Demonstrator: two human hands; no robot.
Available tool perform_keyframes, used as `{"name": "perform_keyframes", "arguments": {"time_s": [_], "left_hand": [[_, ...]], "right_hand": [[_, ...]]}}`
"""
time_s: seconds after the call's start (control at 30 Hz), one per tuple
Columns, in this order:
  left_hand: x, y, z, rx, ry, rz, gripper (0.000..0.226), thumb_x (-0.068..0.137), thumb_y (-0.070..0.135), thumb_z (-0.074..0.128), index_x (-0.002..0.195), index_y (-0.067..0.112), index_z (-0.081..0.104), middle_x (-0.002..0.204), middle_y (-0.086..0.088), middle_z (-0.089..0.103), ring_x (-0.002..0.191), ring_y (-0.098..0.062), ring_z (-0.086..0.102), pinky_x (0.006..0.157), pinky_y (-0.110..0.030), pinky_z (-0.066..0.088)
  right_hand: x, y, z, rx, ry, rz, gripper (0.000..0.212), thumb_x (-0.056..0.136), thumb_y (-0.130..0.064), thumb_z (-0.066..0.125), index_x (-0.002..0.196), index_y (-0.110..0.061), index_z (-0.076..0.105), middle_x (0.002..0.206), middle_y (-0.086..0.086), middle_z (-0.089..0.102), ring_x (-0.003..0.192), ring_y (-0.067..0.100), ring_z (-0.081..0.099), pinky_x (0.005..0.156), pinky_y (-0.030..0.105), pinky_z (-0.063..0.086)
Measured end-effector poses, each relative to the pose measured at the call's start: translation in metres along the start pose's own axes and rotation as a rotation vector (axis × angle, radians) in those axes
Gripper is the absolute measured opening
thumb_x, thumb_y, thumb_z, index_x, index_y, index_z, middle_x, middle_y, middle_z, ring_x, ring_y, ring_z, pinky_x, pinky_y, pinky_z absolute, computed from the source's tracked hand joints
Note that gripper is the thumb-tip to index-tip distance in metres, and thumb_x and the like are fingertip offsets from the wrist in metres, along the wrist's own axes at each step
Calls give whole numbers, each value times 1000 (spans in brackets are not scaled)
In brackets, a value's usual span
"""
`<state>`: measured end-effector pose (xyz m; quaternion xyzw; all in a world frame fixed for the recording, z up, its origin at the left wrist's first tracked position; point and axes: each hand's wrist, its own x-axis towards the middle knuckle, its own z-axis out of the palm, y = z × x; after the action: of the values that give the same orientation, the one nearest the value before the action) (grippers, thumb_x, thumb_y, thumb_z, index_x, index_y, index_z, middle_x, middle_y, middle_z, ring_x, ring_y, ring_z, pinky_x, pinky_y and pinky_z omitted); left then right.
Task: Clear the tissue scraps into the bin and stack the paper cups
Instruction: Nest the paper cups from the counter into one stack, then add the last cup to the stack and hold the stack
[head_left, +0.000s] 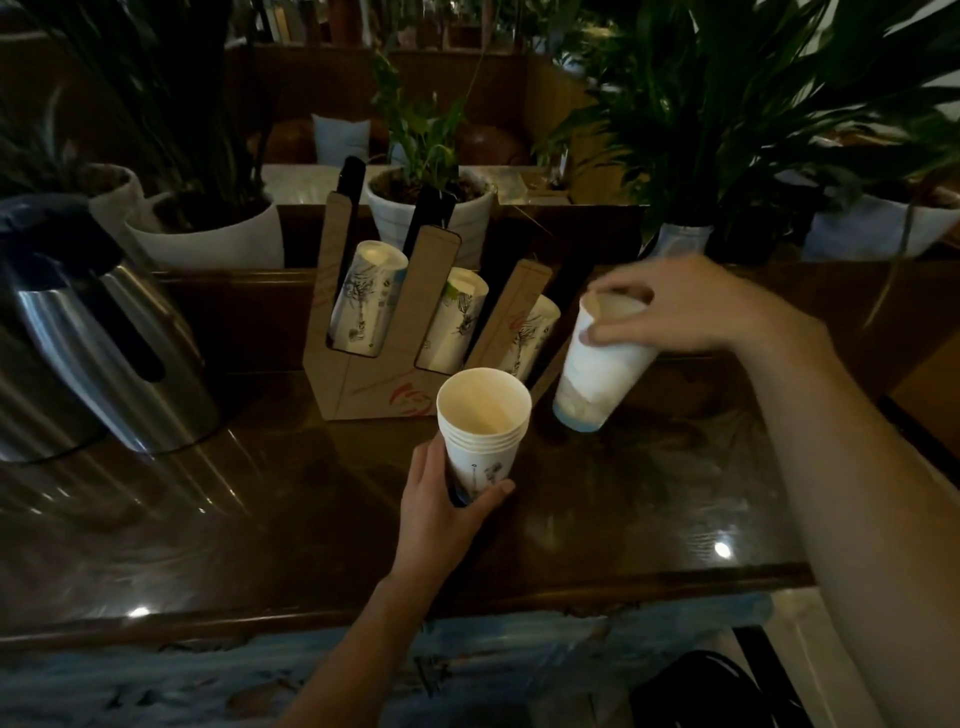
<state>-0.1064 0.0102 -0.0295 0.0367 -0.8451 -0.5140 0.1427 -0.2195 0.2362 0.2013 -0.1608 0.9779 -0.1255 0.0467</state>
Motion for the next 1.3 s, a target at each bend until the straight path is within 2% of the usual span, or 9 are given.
{"name": "perform_keyframes", "arguments": {"time_s": [0.2, 0.6, 0.7, 0.83, 0.93, 1.07, 1.13, 1.2, 1.3], "left_hand": [[-2, -2, 0, 3, 4, 6, 88, 66, 58, 77, 141, 22, 47, 133, 8, 52, 123, -5, 53, 103, -31, 53], [1, -5, 1, -7, 1, 6, 87, 68, 57, 79, 142, 26, 45, 130, 12, 52, 120, 5, 51, 97, -12, 46], [1, -6, 2, -20, -12, -9, 87, 69, 54, 82, 142, 29, 42, 128, 16, 51, 118, 22, 44, 90, 6, 38], [1, -6, 1, -48, -13, -17, 87, 70, 51, 83, 143, 31, 41, 129, 17, 50, 120, 19, 45, 90, 4, 41], [-1, -4, -1, -77, -35, -19, 88, 72, 49, 84, 146, 32, 41, 136, 18, 49, 125, 12, 47, 92, -1, 42], [-10, -1, -10, -174, 87, -104, 96, 73, 36, 86, 153, 24, 35, 146, 2, 48, 133, -11, 50, 108, -27, 47], [-17, 4, -23, -507, 143, -253, 99, 72, 35, 83, 156, 31, 29, 153, 0, 47, 140, -19, 47, 113, -47, 45], [-21, 11, -34, -813, 114, -350, 76, 76, 40, 78, 145, 40, 46, 146, 0, 59, 133, -20, 58, 103, -43, 54], [-22, 23, -45, -902, -87, -299, 54, 87, 46, 70, 137, 30, 59, 136, -4, 66, 130, -25, 62, 102, -44, 54]], "right_hand": [[-22, -65, -36, 114, 281, -202, 77, 58, -91, 52, 110, -38, 71, 89, -17, 61, 78, 1, 54, 60, 27, 43], [20, -126, 80, -346, 84, -158, 67, 62, -86, 54, 61, -21, 41, 66, -1, 41, 59, 19, 38, 53, 33, 32], [20, -123, 97, -354, 62, -110, 69, 66, -87, 45, 58, -19, 37, 63, 3, 41, 54, 20, 36, 48, 31, 27], [19, -117, 109, -276, 58, -73, 79, 63, -95, 35, 59, -16, 35, 63, 2, 36, 69, 25, 44, 58, 35, 34], [20, -113, 106, -231, -81, -22, 96, 45, -98, 48, 92, -15, 58, 87, 3, 45, 82, 25, 45, 62, 36, 40], [15, -93, 102, 114, -136, 21, 86, 42, -87, 66, 104, -30, 53, 99, -4, 53, 84, 16, 55, 51, 30, 43], [8, -80, 112, 553, -161, 32, 82, 49, -82, 72, 110, -31, 54, 108, -7, 59, 95, 16, 62, 65, 37, 56], [-3, -74, 137, 1013, -195, 54, 84, 51, -75, 80, 119, -35, 54, 121, -3, 62, 107, 20, 65, 86, 46, 58], [-15, -78, 180, 1298, -133, 31, 77, 52, -74, 80, 117, -41, 57, 124, -1, 64, 109, 18, 66, 87, 39, 58]]}}
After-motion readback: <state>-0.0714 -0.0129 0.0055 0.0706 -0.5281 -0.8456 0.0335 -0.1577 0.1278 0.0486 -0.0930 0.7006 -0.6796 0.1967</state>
